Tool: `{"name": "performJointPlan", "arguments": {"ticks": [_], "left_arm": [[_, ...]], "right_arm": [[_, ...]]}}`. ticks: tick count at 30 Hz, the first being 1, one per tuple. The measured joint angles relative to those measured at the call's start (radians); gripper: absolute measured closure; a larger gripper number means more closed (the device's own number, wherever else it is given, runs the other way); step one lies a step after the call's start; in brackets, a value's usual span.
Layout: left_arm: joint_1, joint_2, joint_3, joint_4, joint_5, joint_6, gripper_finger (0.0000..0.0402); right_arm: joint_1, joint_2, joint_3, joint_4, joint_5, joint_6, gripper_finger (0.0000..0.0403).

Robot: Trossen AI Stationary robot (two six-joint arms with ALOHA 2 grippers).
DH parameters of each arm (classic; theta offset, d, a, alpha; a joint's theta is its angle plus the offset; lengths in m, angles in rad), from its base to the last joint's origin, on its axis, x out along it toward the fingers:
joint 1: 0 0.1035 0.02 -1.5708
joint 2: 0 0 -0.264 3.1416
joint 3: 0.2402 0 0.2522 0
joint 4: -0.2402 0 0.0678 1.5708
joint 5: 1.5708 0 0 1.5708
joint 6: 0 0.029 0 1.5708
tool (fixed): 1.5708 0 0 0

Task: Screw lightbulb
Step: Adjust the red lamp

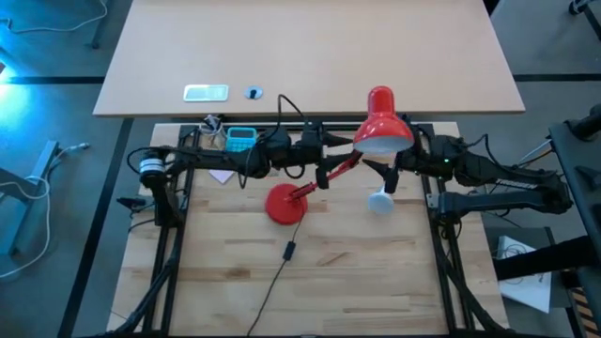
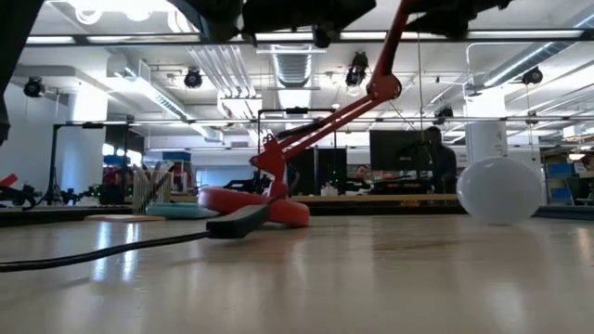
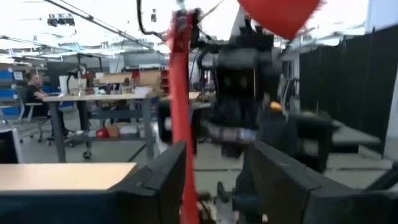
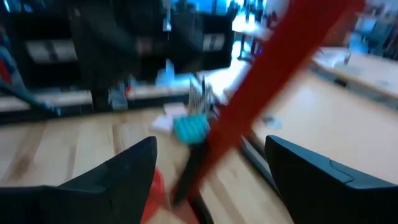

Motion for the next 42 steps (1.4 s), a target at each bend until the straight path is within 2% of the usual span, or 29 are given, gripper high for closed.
{"name": "performJointPlan", "arguments": {"ticks": [7,12,17,22,24,27,32,37,42], "left_arm": [[0.003,-0.158,-0.168,-0.017,-0.001,0.048,0.0217],[0.003,-0.304,-0.322,-0.046,-0.051,0.047,0.0217],[0.003,-0.475,-0.492,-0.177,-0.053,0.015,0.0216],[0.002,-0.605,-0.669,-0.253,-0.080,-0.071,0.0216],[0.002,-0.638,-0.735,-0.248,-0.082,-0.110,0.0216],[-0.001,-0.670,-0.829,-0.248,-0.122,-0.151,0.0216],[-0.001,-0.680,-0.953,-0.245,-0.188,-0.193,0.0216],[-0.002,-0.652,-1.001,-0.242,-0.204,-0.230,0.0216],[-0.008,-0.594,-1.008,-0.344,-0.203,-0.253,0.0222]], "right_arm": [[-0.001,0.002,0.000,0.133,-0.020,-0.040,0.0115],[0.000,0.031,0.000,0.192,-0.054,-0.042,0.0155],[0.000,0.072,0.000,0.260,-0.055,-0.031,0.0207],[-0.001,0.162,0.000,0.430,-0.195,-0.043,0.0252],[-0.001,0.201,0.010,0.447,-0.215,-0.044,0.0260],[-0.001,0.251,0.040,0.448,-0.221,-0.052,0.0261],[-0.001,0.300,0.090,0.446,-0.221,-0.054,0.0238],[-0.001,0.304,0.104,0.435,-0.220,-0.061,0.0213],[-0.001,0.248,0.104,0.375,-0.202,-0.080,0.0197]]}}
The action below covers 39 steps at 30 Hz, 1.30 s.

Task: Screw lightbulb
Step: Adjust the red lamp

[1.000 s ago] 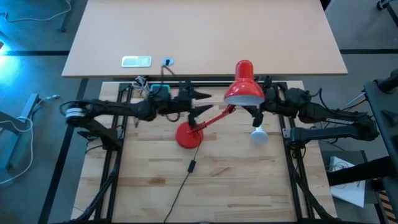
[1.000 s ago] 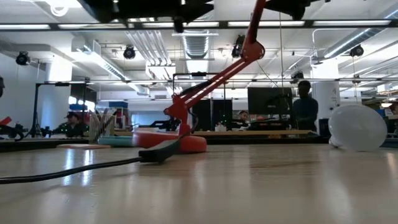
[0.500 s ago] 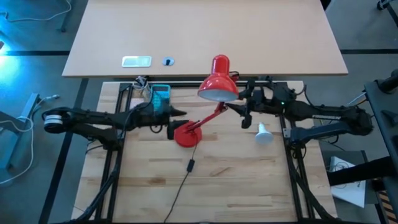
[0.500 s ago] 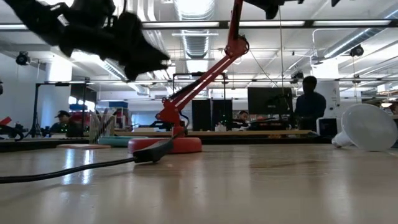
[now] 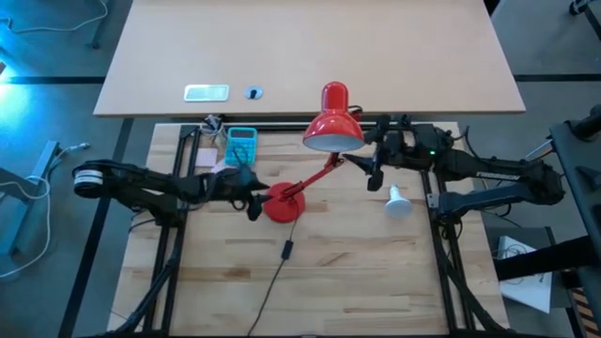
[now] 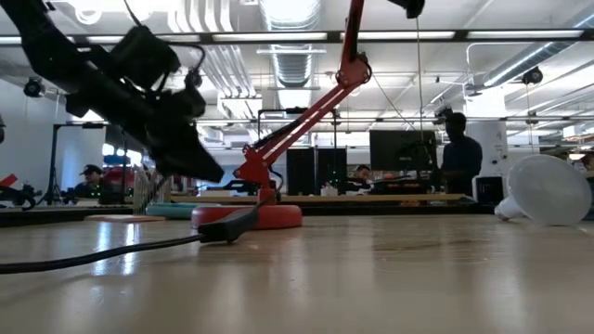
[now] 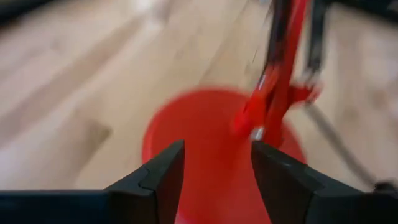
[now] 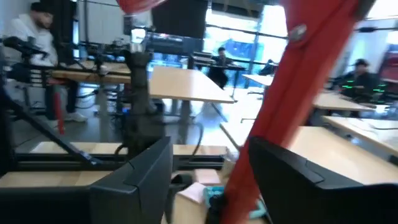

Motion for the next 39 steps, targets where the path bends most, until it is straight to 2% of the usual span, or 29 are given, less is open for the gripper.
{"name": "performJointPlan", "arguments": {"ticks": [5,13,18,25,29,35,39], "left_arm": [[-0.008,0.097,0.018,-0.043,0.048,-0.004,0.0253],[-0.008,0.283,0.078,0.004,0.043,0.061,0.0296],[-0.008,0.374,0.143,0.011,0.031,0.138,0.0313],[0.011,0.416,0.183,0.008,0.036,0.234,0.0321],[0.024,0.416,0.175,0.018,0.045,0.252,0.0322],[0.026,0.416,0.178,0.017,0.043,0.273,0.0322],[0.027,0.416,0.194,-0.004,0.045,0.294,0.0322]], "right_arm": [[0.000,-0.046,0.001,-0.051,0.132,-0.036,0.0184],[-0.067,0.033,0.001,-0.026,0.121,-0.021,0.0169],[-0.145,0.090,0.031,-0.007,-0.017,0.000,0.0179],[-0.212,0.081,0.102,-0.147,-0.220,0.002,0.0208],[-0.235,0.017,0.121,-0.251,-0.264,-0.027,0.0216],[-0.272,-0.057,0.104,-0.225,-0.273,0.003,0.0216],[-0.289,-0.044,0.097,-0.211,-0.348,0.023,0.0244]]}}
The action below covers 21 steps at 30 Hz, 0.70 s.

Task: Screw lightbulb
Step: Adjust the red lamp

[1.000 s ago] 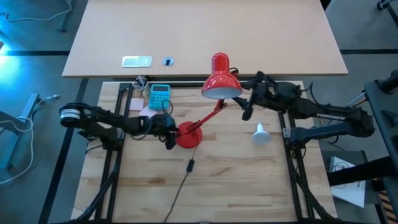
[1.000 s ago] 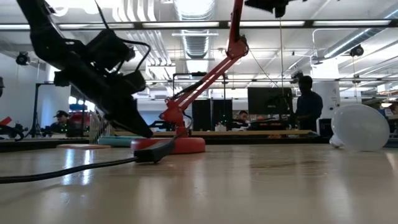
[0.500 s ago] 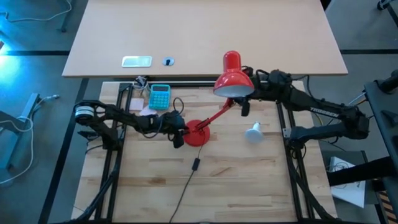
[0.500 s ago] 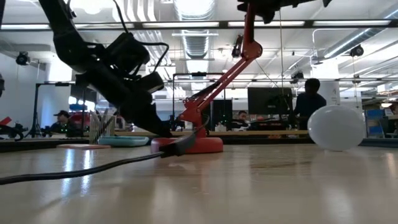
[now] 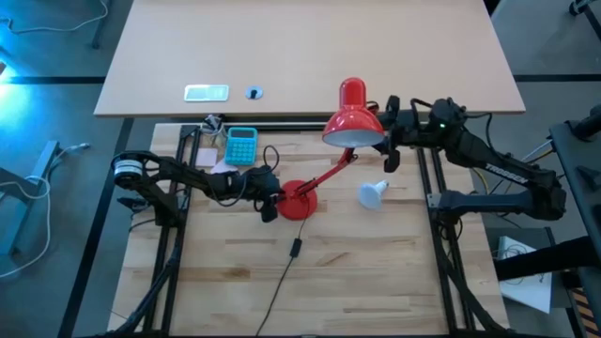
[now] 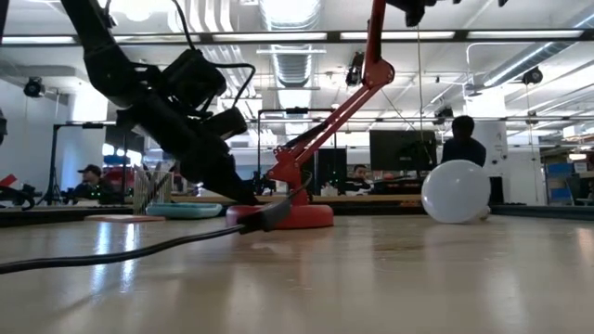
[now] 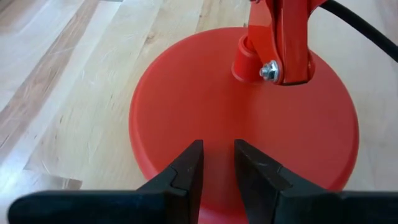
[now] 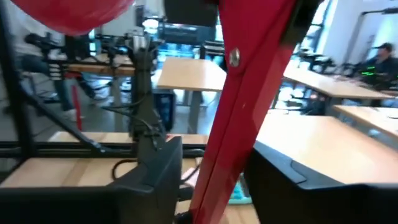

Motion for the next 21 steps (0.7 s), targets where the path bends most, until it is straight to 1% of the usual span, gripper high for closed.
{"name": "performJointPlan", "arguments": {"ticks": [3,6,8,9,12,15,21], "left_arm": [[0.002,0.001,0.007,-0.007,0.000,0.005,0.0322],[0.008,0.001,0.007,-0.005,0.000,0.004,0.0322],[0.014,0.001,0.006,-0.004,-0.003,0.004,0.0322],[0.018,0.001,0.005,-0.005,-0.003,0.005,0.0322],[0.030,0.001,0.005,-0.004,0.006,0.007,0.0322],[0.041,0.001,0.005,0.000,0.008,0.026,0.0322],[0.050,0.001,0.004,0.019,-0.009,0.046,0.0322]], "right_arm": [[0.000,0.026,-0.001,0.004,-0.052,0.008,0.0282],[0.000,0.044,-0.002,0.005,-0.088,0.009,0.0334],[0.001,0.052,-0.002,0.007,-0.137,0.016,0.0371],[0.003,0.055,-0.002,0.006,-0.162,0.017,0.0382],[0.001,0.079,-0.002,0.026,-0.191,0.024,0.0384],[0.001,0.117,0.000,0.065,-0.192,0.039,0.0384],[0.000,0.230,0.006,0.211,-0.205,0.092,0.0385]]}}
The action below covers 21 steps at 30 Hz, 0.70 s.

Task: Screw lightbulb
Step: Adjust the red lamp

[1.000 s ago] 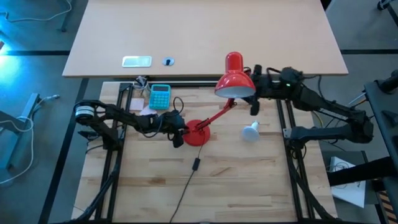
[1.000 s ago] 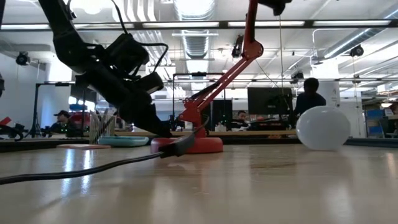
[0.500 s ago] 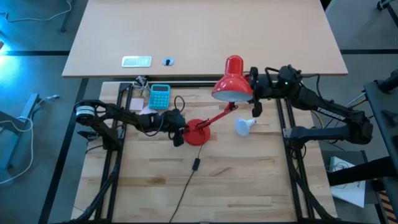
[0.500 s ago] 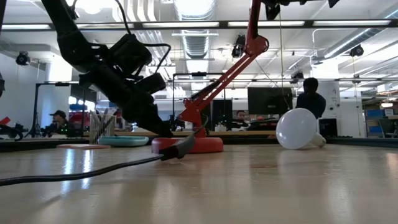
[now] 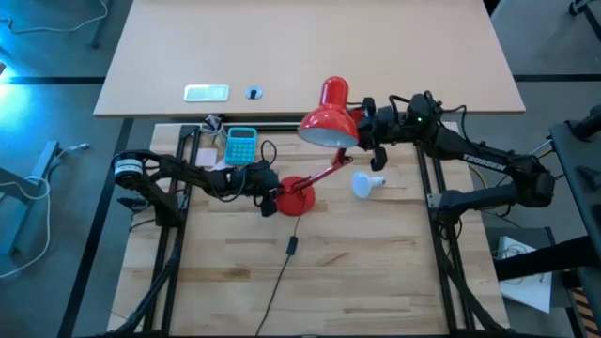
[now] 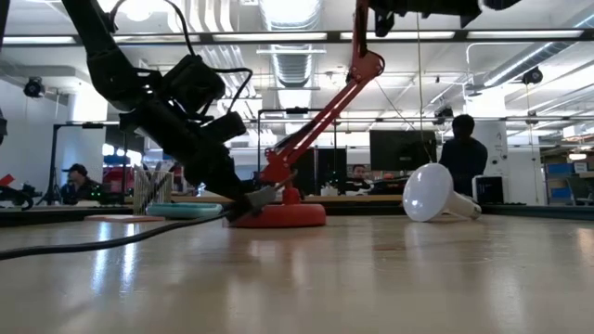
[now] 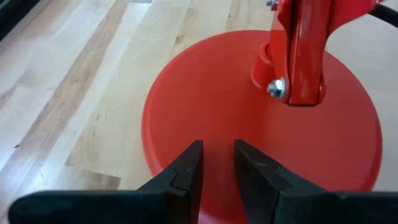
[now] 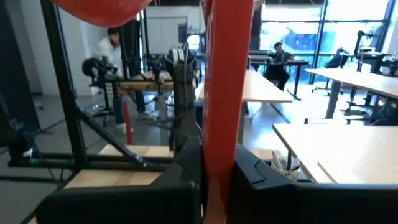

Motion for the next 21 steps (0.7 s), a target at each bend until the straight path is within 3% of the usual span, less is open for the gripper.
{"name": "performJointPlan", "arguments": {"ticks": [8,21], "left_arm": [[0.008,0.000,0.000,0.000,-0.003,0.013,0.0322],[0.012,0.006,0.002,0.005,0.011,0.013,0.0322]], "right_arm": [[0.002,0.084,0.037,0.045,-0.029,0.021,0.0382],[0.002,-0.102,0.030,-0.081,0.003,-0.024,0.0218]]}}
